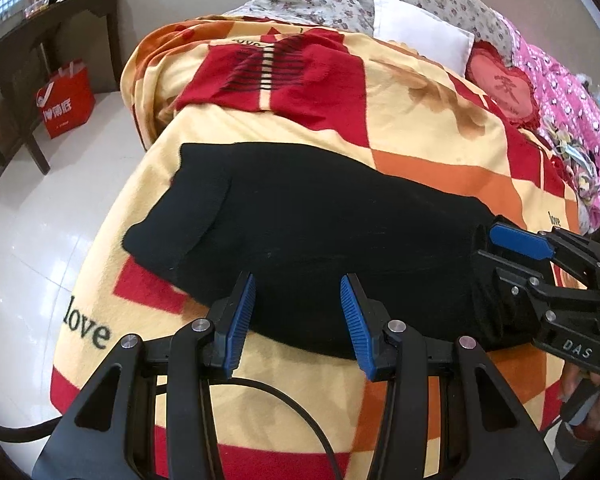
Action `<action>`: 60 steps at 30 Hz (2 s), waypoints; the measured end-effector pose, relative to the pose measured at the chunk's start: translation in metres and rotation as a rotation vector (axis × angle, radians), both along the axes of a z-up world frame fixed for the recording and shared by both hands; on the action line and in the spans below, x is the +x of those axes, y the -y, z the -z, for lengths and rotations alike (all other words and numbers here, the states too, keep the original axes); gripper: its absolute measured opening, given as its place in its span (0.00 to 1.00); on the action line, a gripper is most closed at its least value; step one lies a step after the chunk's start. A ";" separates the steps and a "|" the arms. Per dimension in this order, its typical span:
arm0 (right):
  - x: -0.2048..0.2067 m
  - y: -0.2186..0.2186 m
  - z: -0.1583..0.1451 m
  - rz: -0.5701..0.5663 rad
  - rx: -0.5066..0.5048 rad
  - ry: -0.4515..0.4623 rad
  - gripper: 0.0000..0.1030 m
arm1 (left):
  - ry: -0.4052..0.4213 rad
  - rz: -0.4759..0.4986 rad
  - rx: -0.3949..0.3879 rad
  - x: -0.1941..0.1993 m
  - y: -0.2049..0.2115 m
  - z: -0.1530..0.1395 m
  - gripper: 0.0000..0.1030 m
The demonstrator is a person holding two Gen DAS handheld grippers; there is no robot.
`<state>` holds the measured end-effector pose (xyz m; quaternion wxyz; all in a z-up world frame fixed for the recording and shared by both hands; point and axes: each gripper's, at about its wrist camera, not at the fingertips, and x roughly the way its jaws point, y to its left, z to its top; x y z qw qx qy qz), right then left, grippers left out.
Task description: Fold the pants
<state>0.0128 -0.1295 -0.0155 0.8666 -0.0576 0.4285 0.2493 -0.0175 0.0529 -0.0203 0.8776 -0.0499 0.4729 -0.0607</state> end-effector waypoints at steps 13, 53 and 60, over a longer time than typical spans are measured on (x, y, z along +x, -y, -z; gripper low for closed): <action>0.012 -0.015 0.005 -0.036 -0.031 -0.003 0.46 | -0.034 -0.101 -0.089 -0.018 -0.051 0.009 0.43; 0.146 -0.142 0.043 -0.280 0.086 -0.141 0.59 | -0.038 -0.229 -0.355 0.015 -0.058 0.026 0.59; 0.142 -0.122 0.033 -0.261 0.196 -0.151 0.29 | 0.085 -0.160 -0.357 0.020 -0.049 0.003 0.16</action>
